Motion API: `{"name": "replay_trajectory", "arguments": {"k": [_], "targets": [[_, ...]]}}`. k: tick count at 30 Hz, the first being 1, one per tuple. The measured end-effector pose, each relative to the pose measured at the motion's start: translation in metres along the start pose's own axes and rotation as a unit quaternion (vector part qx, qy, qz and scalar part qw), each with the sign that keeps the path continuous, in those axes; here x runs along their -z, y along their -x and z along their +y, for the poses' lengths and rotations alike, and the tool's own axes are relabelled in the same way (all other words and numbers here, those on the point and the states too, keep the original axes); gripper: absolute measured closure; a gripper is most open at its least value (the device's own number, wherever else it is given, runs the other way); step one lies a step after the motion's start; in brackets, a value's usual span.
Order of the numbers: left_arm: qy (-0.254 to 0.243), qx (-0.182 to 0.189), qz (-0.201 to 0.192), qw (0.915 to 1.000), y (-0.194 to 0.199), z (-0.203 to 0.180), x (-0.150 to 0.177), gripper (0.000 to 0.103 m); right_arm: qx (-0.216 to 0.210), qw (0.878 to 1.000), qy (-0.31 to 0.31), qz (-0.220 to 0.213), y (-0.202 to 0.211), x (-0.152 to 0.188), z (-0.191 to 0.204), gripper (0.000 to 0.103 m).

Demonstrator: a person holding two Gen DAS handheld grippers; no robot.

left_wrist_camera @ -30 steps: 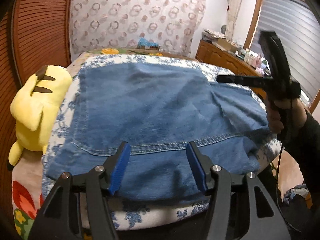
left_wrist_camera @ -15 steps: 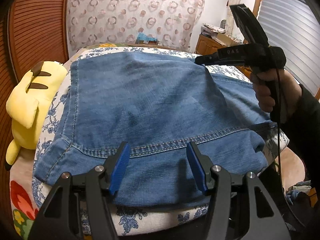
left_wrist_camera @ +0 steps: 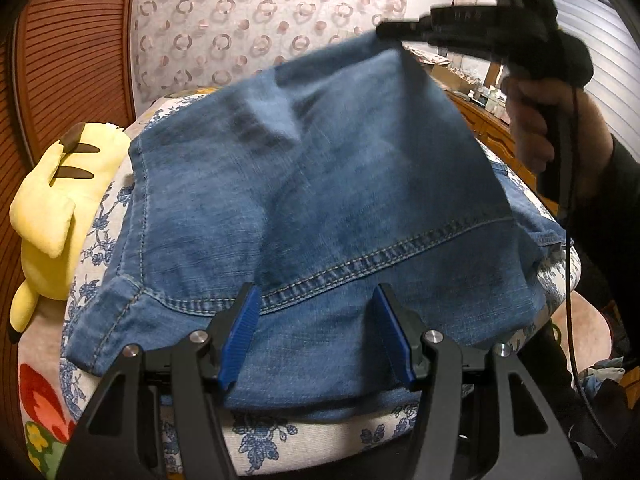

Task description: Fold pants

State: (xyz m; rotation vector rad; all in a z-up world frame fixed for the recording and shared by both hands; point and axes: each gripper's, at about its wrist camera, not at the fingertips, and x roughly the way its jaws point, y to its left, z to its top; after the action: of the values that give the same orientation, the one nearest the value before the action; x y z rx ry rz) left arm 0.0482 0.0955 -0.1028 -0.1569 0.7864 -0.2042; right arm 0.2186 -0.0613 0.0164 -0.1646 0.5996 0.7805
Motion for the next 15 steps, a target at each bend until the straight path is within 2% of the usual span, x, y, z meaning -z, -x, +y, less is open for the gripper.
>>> {"name": "replay_trajectory", "arguments": {"k": [4,7,13,15], "targets": [[0.000,0.002,0.000,1.0000,0.000,0.001,0.001,0.045,0.016,0.999,0.012,-0.025,0.006,-0.014,0.011,0.102],[0.000,0.004,-0.001,1.0000,0.000,0.001,0.002,0.045,0.032,0.999,-0.004,-0.036,0.009,-0.021,0.006,0.102],[0.001,0.005,-0.002,1.0000,0.001,0.002,0.003,0.045,0.034,0.999,-0.012,0.007,0.003,-0.010,-0.003,0.102],[0.000,0.003,-0.002,1.0000,0.001,0.003,0.003,0.045,0.048,0.998,-0.025,0.035,-0.002,0.000,-0.012,0.097]]}}
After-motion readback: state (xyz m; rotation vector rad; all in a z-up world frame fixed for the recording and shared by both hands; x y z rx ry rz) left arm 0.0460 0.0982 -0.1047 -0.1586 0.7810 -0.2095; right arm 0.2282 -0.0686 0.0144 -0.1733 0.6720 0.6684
